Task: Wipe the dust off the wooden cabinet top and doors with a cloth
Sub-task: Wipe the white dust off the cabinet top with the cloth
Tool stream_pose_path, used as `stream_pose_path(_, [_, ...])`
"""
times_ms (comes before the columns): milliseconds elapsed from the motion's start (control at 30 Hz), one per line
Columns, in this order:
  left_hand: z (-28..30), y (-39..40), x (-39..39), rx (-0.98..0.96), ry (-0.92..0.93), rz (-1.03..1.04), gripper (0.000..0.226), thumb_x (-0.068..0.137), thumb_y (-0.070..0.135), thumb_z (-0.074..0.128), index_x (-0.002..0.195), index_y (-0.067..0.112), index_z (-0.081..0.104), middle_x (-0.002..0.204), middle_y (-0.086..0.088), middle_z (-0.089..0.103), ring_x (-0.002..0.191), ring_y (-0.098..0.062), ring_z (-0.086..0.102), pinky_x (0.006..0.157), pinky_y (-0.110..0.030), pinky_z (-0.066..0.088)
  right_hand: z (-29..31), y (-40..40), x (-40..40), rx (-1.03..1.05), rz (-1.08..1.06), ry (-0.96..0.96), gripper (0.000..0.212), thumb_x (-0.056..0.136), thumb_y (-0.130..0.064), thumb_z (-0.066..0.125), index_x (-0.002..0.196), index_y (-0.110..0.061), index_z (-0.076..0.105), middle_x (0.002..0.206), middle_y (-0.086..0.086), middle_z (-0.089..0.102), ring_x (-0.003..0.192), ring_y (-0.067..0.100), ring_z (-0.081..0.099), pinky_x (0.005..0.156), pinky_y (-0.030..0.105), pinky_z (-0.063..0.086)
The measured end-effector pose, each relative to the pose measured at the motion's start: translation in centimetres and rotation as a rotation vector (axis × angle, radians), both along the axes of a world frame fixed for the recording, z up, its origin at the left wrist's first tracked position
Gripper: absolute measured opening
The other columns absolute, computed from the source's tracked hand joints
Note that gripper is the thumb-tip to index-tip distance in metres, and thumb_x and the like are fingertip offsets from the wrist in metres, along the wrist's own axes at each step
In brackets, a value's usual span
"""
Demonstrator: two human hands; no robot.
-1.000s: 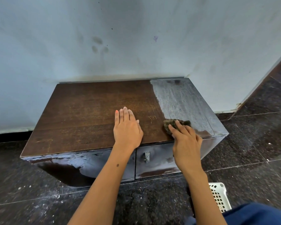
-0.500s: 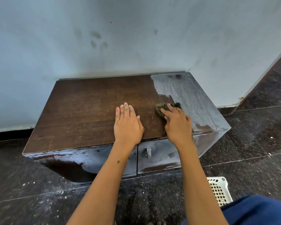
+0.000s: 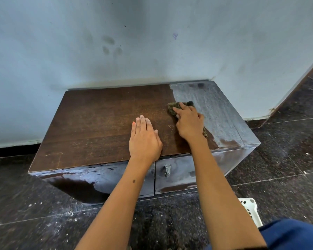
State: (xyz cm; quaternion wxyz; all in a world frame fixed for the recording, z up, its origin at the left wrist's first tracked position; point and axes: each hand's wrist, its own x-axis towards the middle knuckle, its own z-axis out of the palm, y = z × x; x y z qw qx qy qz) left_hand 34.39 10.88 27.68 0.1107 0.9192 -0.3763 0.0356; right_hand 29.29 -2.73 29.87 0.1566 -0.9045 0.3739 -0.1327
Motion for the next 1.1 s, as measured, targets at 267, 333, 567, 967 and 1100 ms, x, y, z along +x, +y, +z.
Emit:
stream_pose_path(267, [-0.1,-0.1,-0.1,0.000,-0.014,0.014,0.055,0.100,0.027,0.020,0.147,-0.001,0.013,0.156,-0.018,0.010,0.145,-0.027,0.007,0.119,-0.035,0.000,-2.2,4.4,-5.7,-0.079,-0.111,-0.098,0.040,0.094,-0.015,0.046,0.130,-0.032,0.054,0.148,-0.007,0.039,0.135,0.016,0.028,0.102,0.038,0.019])
stream_pose_path(333, [-0.1,0.0,-0.1,0.005,-0.020,0.005,0.055,0.100,0.027,0.020,0.147,-0.001,0.014,0.156,-0.019,0.011,0.145,-0.027,0.007,0.119,-0.036,0.000,-1.9,3.3,-4.1,-0.076,-0.098,-0.094,0.040,0.094,-0.014,0.047,0.130,-0.030,0.055,0.148,-0.005,0.038,0.136,0.018,0.027,0.103,0.040,0.019])
stream_pose_path(567, [0.0,0.0,0.0,-0.013,0.016,-0.002,0.055,0.100,0.027,0.021,0.147,-0.001,0.015,0.156,-0.018,0.012,0.145,-0.027,0.007,0.119,-0.036,0.000,-0.3,-2.1,3.0,-0.038,0.016,0.003,0.044,0.096,-0.015,0.046,0.137,-0.028,0.046,0.151,-0.002,0.033,0.141,0.021,0.022,0.110,0.044,0.018])
stream_pose_path(967, [-0.2,0.0,0.1,-0.013,-0.022,-0.005,0.055,0.099,0.027,0.018,0.147,-0.001,0.015,0.156,-0.019,0.012,0.145,-0.028,0.008,0.119,-0.037,0.002,-1.8,1.4,-2.6,-0.054,-0.037,-0.106,0.039,0.095,-0.014,0.047,0.130,-0.031,0.054,0.148,-0.006,0.038,0.138,0.019,0.027,0.107,0.042,0.019])
stream_pose_path(1100, [-0.1,0.0,0.0,-0.028,-0.008,-0.002,0.055,0.099,0.027,0.020,0.147,0.000,0.017,0.156,-0.018,0.014,0.145,-0.027,0.009,0.119,-0.036,0.001,-0.7,-2.5,3.0,-0.023,0.026,-0.025,0.043,0.096,-0.015,0.046,0.137,-0.029,0.047,0.151,-0.003,0.033,0.140,0.020,0.022,0.111,0.045,0.017])
